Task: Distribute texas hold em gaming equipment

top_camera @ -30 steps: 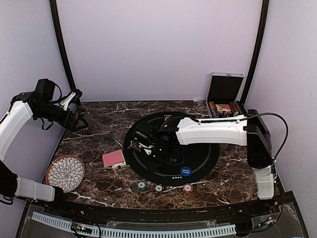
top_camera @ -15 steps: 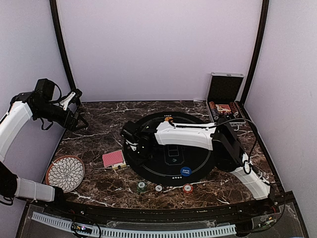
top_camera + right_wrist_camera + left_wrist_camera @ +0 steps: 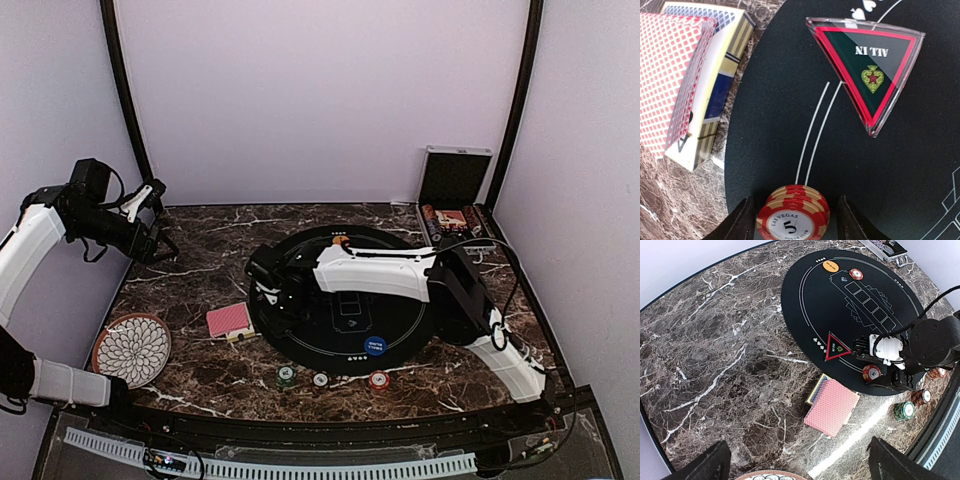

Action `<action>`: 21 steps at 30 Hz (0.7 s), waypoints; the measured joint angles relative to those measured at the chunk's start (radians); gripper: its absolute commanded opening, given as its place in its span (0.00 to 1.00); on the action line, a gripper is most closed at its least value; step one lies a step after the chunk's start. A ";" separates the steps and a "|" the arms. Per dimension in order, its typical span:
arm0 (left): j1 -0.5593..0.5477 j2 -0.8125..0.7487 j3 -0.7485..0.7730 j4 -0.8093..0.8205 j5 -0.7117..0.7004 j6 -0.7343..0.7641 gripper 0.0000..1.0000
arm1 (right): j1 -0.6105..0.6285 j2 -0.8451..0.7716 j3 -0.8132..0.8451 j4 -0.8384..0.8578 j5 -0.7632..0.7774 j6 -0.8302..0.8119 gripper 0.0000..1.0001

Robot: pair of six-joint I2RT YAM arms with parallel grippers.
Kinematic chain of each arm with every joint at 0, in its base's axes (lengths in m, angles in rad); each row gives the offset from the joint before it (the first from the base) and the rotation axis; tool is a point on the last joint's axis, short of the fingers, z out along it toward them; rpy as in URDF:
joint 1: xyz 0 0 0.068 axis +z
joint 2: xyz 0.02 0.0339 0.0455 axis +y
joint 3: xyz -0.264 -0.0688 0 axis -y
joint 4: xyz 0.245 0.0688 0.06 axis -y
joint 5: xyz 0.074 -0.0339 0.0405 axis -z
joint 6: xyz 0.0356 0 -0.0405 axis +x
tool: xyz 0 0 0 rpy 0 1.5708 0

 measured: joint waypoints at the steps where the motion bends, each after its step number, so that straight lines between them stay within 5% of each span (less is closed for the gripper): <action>1: 0.000 0.000 0.000 0.000 0.001 0.000 0.99 | 0.000 -0.001 0.000 -0.001 0.003 -0.002 0.58; 10: 0.000 0.000 0.000 -0.009 0.002 0.001 0.99 | -0.008 -0.136 -0.101 -0.013 0.032 -0.009 0.58; 21: 0.000 0.000 0.000 -0.016 0.001 0.014 0.99 | 0.023 -0.714 -0.652 -0.007 0.006 0.026 0.84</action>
